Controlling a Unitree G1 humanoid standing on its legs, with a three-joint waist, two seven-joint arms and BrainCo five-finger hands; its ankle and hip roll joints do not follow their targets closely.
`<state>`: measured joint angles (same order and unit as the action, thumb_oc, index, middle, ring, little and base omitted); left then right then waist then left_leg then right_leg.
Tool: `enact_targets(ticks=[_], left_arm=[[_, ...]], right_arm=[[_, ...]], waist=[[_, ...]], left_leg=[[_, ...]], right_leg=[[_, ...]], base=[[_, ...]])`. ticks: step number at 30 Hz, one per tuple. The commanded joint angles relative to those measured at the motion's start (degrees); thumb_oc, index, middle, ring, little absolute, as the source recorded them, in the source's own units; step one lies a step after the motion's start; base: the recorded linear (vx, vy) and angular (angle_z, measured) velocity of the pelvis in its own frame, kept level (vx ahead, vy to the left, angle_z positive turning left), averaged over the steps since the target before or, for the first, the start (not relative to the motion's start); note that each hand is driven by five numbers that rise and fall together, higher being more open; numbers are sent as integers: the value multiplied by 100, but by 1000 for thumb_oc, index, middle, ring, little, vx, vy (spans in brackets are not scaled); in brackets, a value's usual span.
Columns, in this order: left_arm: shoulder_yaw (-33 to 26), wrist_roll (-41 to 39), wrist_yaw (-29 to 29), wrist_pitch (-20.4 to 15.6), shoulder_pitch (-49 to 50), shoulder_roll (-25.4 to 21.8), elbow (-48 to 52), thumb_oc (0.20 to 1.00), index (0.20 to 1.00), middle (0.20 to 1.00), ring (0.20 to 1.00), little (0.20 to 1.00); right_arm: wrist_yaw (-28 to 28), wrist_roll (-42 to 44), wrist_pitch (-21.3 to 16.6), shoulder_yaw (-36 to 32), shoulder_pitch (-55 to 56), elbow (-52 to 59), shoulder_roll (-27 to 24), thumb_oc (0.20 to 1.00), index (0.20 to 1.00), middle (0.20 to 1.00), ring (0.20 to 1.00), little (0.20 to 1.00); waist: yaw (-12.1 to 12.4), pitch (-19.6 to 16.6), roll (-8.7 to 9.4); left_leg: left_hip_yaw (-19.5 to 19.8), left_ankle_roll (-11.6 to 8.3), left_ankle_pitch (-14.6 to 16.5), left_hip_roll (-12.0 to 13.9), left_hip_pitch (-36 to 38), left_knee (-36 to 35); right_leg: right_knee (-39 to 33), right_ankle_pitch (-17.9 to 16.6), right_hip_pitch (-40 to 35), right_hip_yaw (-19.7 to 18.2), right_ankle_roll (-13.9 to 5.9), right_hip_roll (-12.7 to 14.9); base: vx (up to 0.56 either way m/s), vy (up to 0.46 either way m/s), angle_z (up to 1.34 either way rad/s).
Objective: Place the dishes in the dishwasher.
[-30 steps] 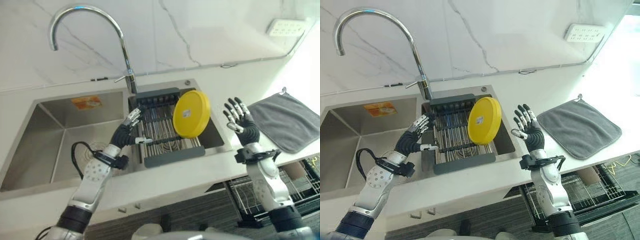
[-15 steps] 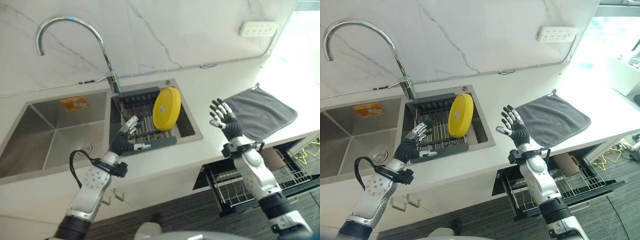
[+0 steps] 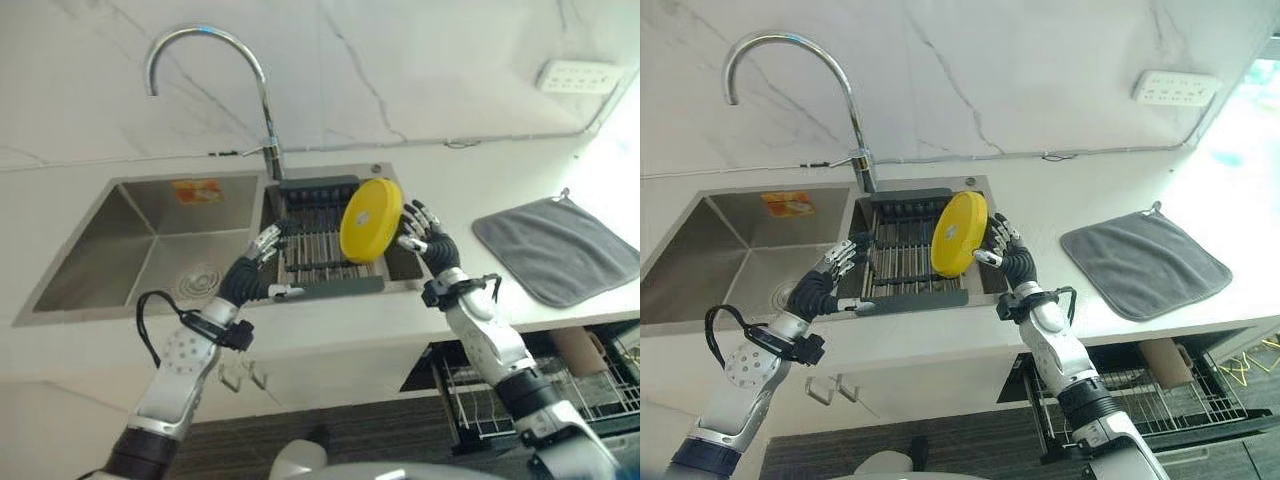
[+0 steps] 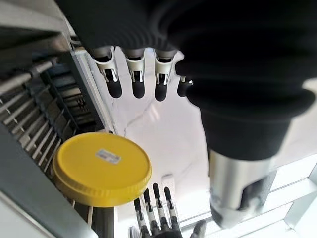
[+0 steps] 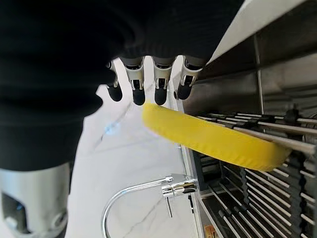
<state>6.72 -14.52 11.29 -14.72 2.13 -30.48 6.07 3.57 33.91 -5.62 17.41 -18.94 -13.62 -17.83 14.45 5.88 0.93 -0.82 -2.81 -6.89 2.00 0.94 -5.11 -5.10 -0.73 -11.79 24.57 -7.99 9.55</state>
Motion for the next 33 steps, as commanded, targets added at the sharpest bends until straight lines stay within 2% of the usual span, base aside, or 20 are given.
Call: enact_targets(ticks=[1,10,33], left_arm=[[-15,141,92,-266,-341,-232,202,1000,1000,1000,1000,1000],[-63,151,218,-297,-305,-324,220,1000,1000,1000,1000,1000],[-68,347,180,-301,-119,-386,285,1000,1000,1000,1000,1000]], right_arm=[[131,171,-272,-166,-469,8,70,1000,1000,1000,1000,1000],[258,340,-464,-329,-543,-250,160,1000,1000,1000,1000,1000],[484,630,-769,-369,-360,-89,323,1000,1000,1000,1000,1000]], waist=[[70,-159,4],[170,-108,-47],[128,-50,-151]], left_leg=[[255,235,356,-183,120,11],[375,256,399,-190,218,11],[461,249,383,-143,292,36]], right_leg=[[119,-269,148,63,95,53],[226,-203,93,113,74,89],[368,-133,136,45,109,106]], base=[[64,-13,9],[55,-22,7],[29,-26,0]])
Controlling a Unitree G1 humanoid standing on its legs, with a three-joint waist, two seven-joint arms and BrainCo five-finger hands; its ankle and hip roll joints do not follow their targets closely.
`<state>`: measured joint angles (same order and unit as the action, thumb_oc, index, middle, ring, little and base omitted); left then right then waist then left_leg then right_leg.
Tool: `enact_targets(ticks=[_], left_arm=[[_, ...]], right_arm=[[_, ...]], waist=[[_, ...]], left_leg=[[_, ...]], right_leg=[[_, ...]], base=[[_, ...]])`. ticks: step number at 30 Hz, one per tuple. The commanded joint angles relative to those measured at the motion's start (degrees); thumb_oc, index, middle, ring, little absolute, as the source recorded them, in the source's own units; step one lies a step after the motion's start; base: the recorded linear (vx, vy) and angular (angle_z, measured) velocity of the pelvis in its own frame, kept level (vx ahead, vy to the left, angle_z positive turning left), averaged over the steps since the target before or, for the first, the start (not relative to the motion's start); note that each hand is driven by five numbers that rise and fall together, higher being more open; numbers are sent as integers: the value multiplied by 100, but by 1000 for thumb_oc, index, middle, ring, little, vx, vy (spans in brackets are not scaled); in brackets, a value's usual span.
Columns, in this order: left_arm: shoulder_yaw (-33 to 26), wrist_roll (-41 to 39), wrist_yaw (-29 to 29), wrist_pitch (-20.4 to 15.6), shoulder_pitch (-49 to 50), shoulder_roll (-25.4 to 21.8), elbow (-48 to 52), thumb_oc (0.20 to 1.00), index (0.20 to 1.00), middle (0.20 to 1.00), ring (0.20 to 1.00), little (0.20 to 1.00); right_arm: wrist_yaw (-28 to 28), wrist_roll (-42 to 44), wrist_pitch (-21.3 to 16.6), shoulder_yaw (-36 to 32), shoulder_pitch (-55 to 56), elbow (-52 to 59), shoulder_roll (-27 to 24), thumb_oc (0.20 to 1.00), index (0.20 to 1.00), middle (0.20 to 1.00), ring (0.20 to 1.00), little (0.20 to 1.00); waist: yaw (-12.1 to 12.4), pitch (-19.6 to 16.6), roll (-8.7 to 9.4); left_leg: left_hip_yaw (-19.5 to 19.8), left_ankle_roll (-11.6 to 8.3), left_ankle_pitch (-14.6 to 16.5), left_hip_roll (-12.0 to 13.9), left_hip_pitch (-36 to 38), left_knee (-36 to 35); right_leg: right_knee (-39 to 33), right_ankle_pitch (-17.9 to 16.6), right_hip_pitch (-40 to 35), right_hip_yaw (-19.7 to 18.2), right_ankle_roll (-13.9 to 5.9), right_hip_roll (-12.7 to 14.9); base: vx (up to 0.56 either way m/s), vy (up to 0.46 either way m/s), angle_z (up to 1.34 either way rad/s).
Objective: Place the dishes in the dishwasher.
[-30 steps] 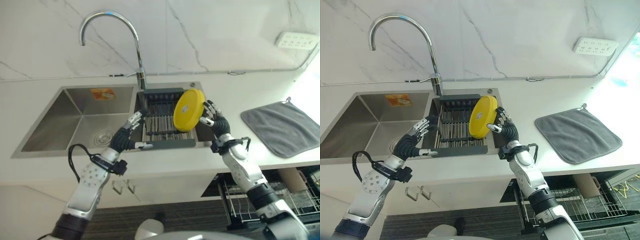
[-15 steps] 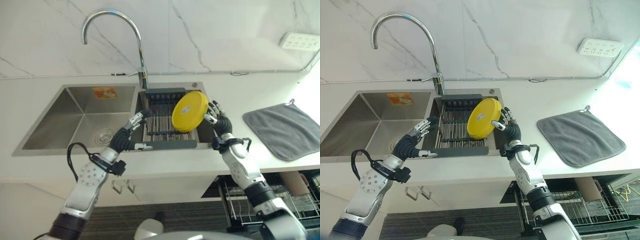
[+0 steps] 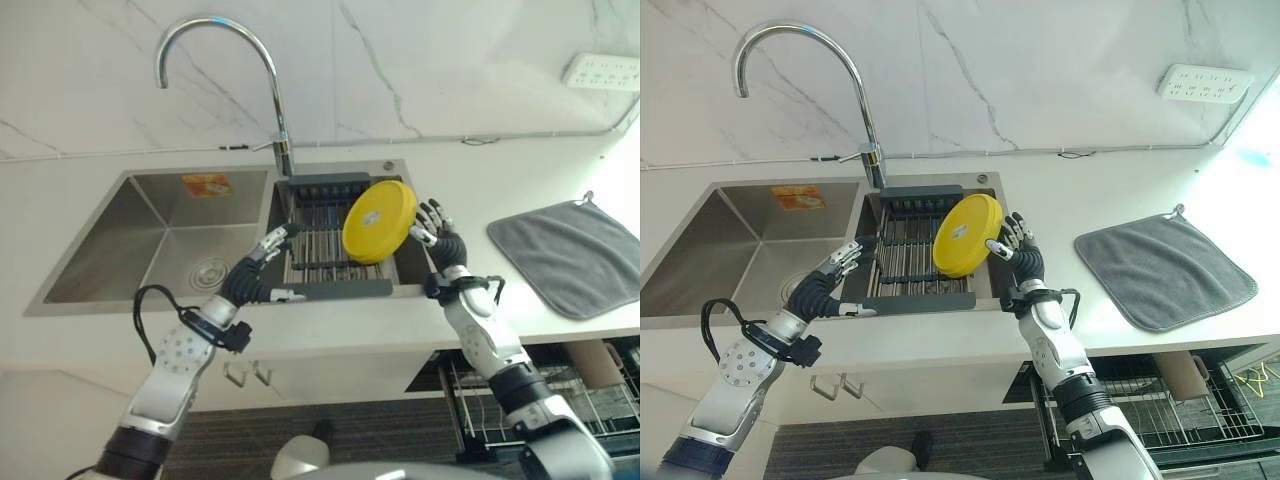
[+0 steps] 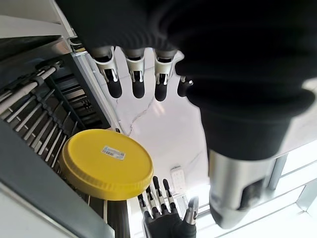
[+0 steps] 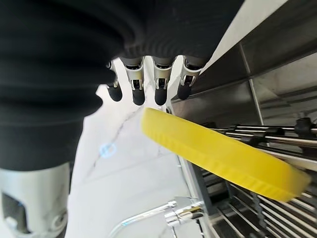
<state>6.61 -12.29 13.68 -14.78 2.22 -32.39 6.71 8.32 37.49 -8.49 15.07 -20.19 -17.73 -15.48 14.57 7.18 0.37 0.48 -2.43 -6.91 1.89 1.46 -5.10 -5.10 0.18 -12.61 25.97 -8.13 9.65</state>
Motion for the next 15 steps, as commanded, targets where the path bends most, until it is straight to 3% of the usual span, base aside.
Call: enact_targets(ticks=[1,15], left_arm=[[-53,128,-64,-298,-128,-197,215,1000,1000,1000,1000,1000],[-9,130,24,-284,-190,-262,172,1000,1000,1000,1000,1000]], right_arm=[[-2,307,-485,-137,-234,314,102,1000,1000,1000,1000,1000],[-171,1016,-684,-122,-329,-25,381,1000,1000,1000,1000,1000]], waist=[[116,-180,-99],[165,-198,-163]], left_leg=[[333,210,385,-132,242,37],[457,216,371,-164,248,65]], right_leg=[[371,-219,216,-101,126,94],[427,-181,187,-126,144,96]], base=[[0,0,0],[11,-10,0]])
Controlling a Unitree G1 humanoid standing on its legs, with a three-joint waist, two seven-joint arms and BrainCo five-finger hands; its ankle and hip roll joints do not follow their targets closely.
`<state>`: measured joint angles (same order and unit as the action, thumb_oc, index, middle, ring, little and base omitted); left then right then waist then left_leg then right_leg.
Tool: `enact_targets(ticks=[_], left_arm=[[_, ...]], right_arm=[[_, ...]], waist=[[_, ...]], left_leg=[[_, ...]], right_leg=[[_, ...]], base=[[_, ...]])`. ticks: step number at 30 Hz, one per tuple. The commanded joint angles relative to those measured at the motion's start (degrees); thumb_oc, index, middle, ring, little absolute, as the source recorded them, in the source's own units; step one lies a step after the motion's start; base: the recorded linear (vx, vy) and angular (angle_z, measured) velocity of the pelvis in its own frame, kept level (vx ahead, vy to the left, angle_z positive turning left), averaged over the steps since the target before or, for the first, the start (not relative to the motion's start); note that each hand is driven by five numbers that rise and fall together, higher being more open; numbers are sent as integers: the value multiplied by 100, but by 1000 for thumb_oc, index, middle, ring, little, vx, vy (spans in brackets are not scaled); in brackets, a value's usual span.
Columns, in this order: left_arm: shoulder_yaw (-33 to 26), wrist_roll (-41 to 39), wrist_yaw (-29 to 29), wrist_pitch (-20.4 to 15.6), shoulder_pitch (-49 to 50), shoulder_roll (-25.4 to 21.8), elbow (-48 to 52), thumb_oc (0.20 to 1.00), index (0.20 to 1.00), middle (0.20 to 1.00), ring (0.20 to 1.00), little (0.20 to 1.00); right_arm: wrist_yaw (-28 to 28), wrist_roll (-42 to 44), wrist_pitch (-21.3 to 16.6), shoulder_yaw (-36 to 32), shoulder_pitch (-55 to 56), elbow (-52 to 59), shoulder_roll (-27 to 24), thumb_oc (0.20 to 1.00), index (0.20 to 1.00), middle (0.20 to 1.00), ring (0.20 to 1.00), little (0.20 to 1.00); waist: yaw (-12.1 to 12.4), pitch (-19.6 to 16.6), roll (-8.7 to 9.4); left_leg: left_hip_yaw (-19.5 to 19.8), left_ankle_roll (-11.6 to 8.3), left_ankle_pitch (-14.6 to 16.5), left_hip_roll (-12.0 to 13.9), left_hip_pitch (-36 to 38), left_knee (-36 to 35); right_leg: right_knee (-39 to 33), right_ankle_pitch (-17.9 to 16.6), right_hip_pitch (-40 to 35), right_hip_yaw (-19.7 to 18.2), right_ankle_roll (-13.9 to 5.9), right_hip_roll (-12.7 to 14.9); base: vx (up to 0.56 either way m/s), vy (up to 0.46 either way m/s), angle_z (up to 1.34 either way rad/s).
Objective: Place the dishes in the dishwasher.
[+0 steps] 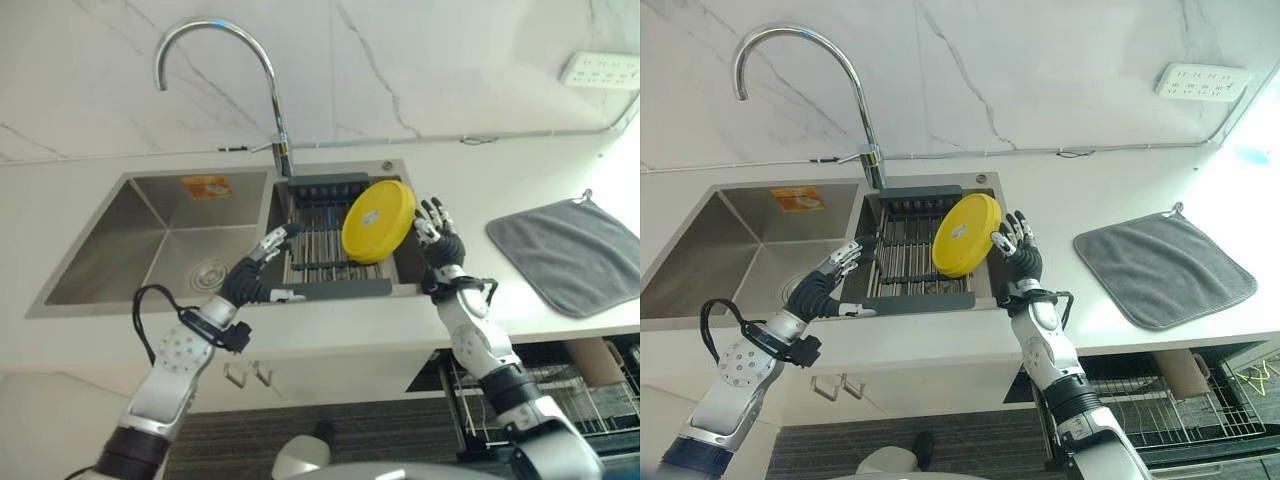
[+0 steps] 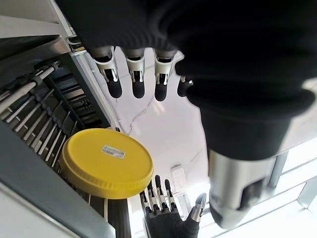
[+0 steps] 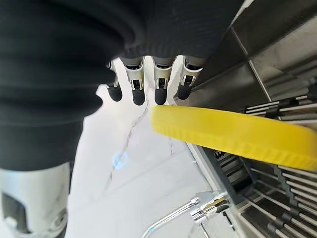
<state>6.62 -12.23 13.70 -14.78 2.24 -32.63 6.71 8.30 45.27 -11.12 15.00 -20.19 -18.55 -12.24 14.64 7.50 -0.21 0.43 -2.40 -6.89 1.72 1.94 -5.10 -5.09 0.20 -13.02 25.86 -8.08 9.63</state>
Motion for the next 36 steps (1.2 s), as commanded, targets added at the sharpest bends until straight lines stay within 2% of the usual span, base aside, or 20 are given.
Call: enact_targets(ticks=[1,8,19,36], left_arm=[[-13,145,63,-263,-194,-240,198,1000,1000,1000,1000,1000],[10,74,124,-236,-227,-309,202,1000,1000,1000,1000,1000],[111,24,167,-247,-320,-354,159,1000,1000,1000,1000,1000],[245,-123,358,-193,-582,-488,92,1000,1000,1000,1000,1000]], right_arm=[[-202,402,-462,-137,-353,33,92,1000,1000,1000,1000,1000],[-365,1159,-686,-223,-427,-195,318,1000,1000,1000,1000,1000],[-319,1503,-738,-254,-581,-615,458,1000,1000,1000,1000,1000],[-259,1685,-323,-467,-1217,-1375,272,1000,1000,1000,1000,1000]], waist=[[176,-221,-110],[232,-233,-144],[291,-255,-144],[451,-253,-93]], left_leg=[[475,214,367,-149,207,62],[510,224,380,-169,201,57],[538,223,350,-181,179,33],[649,210,335,-213,179,10]], right_leg=[[436,-180,218,-107,135,105],[432,-183,190,-77,93,147],[396,-238,164,-22,67,184],[372,-295,87,125,31,236]], base=[[11,-5,4],[-3,10,3],[-1,5,2],[0,9,4]])
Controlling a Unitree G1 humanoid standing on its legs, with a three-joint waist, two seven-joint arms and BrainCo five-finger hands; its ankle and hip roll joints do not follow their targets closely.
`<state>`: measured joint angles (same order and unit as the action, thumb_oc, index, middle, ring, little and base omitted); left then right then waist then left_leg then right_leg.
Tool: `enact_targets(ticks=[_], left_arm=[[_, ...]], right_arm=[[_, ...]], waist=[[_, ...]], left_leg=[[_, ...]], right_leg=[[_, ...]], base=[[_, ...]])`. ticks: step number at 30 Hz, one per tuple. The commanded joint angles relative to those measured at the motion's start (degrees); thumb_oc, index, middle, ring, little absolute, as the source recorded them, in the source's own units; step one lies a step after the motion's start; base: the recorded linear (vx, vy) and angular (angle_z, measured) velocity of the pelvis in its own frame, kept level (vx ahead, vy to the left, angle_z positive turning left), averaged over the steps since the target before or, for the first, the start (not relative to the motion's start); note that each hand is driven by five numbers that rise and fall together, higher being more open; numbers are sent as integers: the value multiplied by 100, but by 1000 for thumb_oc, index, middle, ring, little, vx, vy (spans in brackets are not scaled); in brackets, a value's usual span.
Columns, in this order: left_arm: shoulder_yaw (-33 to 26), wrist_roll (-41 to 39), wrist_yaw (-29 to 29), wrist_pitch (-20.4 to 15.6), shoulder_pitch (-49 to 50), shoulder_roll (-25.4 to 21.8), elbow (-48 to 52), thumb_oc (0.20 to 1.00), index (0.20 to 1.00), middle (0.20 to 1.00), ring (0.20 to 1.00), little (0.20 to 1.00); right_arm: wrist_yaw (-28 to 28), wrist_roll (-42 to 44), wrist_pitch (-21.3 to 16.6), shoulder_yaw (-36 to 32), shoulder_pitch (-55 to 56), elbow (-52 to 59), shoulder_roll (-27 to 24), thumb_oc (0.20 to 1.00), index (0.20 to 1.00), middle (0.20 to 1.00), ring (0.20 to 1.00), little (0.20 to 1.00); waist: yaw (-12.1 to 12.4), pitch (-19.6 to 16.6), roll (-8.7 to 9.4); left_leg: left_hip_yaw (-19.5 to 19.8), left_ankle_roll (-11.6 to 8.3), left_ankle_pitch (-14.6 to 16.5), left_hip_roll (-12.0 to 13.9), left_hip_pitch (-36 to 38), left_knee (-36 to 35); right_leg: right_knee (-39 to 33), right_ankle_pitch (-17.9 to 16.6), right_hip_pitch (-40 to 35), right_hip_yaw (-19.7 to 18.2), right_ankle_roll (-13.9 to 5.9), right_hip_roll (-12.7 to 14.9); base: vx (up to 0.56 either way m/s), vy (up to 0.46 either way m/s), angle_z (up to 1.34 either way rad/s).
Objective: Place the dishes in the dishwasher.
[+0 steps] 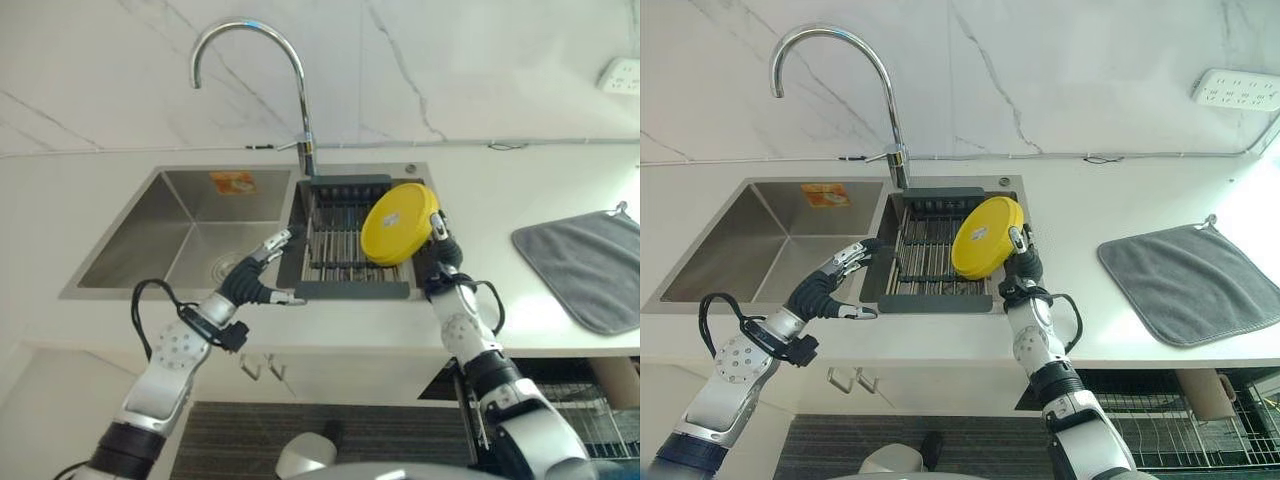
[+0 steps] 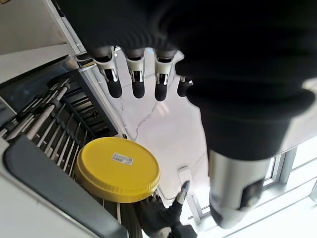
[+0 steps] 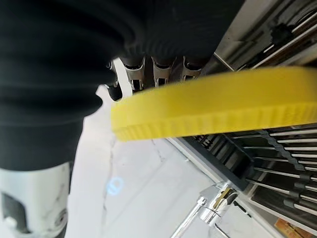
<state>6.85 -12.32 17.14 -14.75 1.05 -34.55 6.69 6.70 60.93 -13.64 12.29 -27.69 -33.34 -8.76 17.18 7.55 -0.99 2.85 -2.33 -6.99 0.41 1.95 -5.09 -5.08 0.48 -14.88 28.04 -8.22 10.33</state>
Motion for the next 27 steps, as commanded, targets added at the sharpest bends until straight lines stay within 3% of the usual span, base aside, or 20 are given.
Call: enact_targets(ticks=[1,14,20,27], left_arm=[[224,-121,22,-187,-474,-307,91,1000,1000,1000,1000,1000],[298,-285,152,-167,-621,-467,30,1000,1000,1000,1000,1000],[339,-333,143,-124,-699,-507,1,1000,1000,1000,1000,1000],[399,-407,158,-129,-799,-595,-56,1000,1000,1000,1000,1000]], right_arm=[[-94,126,-48,-208,-494,74,-90,1000,1000,1000,1000,1000],[-36,81,335,-229,-884,-463,-339,1000,1000,1000,1000,1000],[585,-461,749,-203,-1039,-837,-454,1000,1000,1000,1000,1000],[791,-867,1151,-82,-1375,-1333,-771,1000,1000,1000,1000,1000]], waist=[[202,-259,-13],[294,-246,23],[311,-219,42],[367,-162,80]], left_leg=[[414,203,346,-84,179,9],[474,185,342,-94,200,9],[489,180,346,-95,207,9],[500,162,349,-90,216,9]], right_leg=[[373,-322,271,-87,42,167],[382,-344,217,8,15,194],[396,-335,208,19,9,201],[435,-330,202,74,-6,221]], base=[[8,8,14],[4,2,4],[0,0,0],[11,8,8]])
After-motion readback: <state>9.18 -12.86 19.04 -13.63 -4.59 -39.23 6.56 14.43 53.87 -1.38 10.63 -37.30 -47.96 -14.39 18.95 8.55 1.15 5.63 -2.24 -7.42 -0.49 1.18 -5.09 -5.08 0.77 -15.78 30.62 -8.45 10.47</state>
